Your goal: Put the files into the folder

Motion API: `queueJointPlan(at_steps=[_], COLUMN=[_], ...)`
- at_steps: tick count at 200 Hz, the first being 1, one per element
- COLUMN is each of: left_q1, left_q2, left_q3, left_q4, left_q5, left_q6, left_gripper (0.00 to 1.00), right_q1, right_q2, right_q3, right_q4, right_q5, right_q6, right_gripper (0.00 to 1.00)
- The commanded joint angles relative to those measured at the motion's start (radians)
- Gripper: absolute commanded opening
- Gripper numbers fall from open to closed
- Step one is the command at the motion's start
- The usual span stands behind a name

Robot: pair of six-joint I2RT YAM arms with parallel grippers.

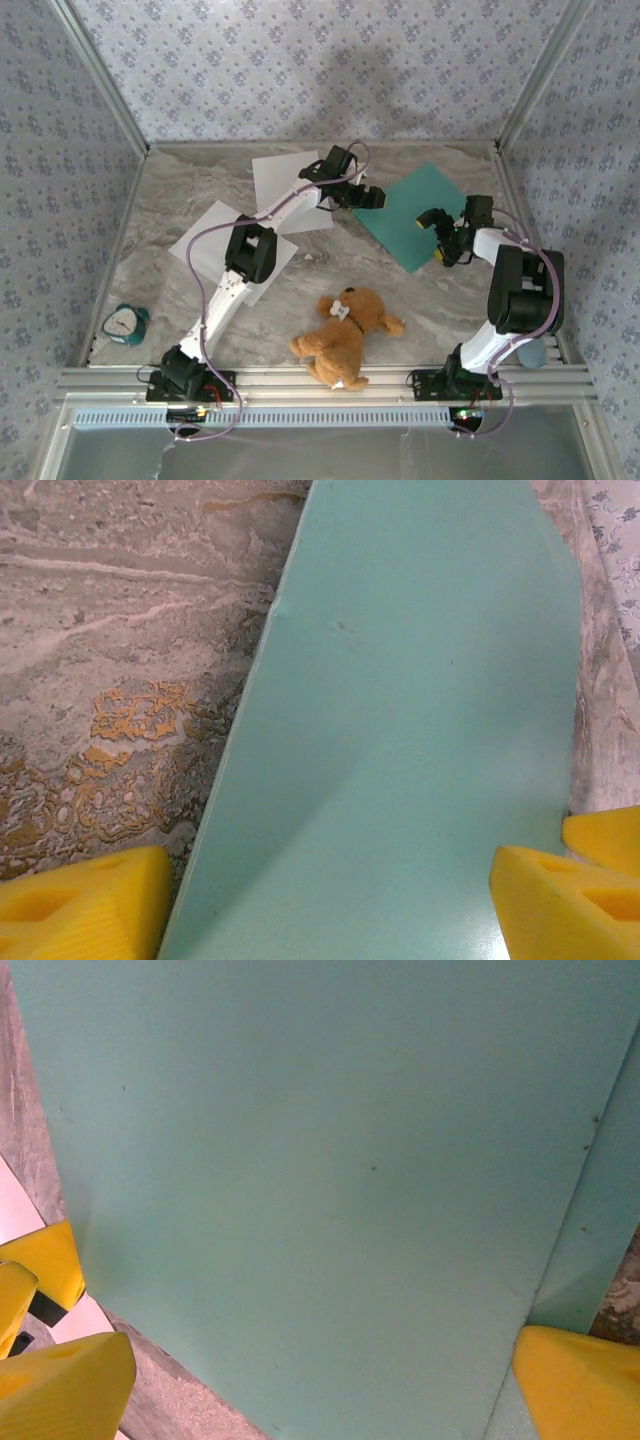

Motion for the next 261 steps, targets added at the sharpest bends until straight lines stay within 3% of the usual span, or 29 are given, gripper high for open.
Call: queueJointPlan(at_steps=[1,98,144,199,261], left_q1=[-0.016,-0.020,-0.023,-0.022,-0.023], left_q2=[-0.022,-0.026,-0.027,-0.025,-0.028], left_q3=[0.012,-0.001,-0.007,-0.010,-0.022], left_q4=[-0.030,-0.023,-0.021,-0.022,-0.023], left_q5=[0.034,0.037,0.044,0.062,0.078], left_q6=[0.003,0.002,0.000,0.002,-0.004], left_gripper=[0.82,0.79,0.78,0.69,0.66], right_q1=[0.002,0.002,0.001,0.003,0.004], right_q2=[0.000,-0.057,-0.005,0.032,-0.042], right_q3=[-0.009,-0.005,-0.013,-0.009,-0.034], right_q4=[-0.064,-0.120,-0.025,0.014,0.118], right_q5=[0.038,0.085,0.021,-0.025,-0.120], right_q6=[-0.013,-0.027,-0.015,-0.025,-0.007], right_gripper=[1.00,1.00,0.98,0.90,0.86])
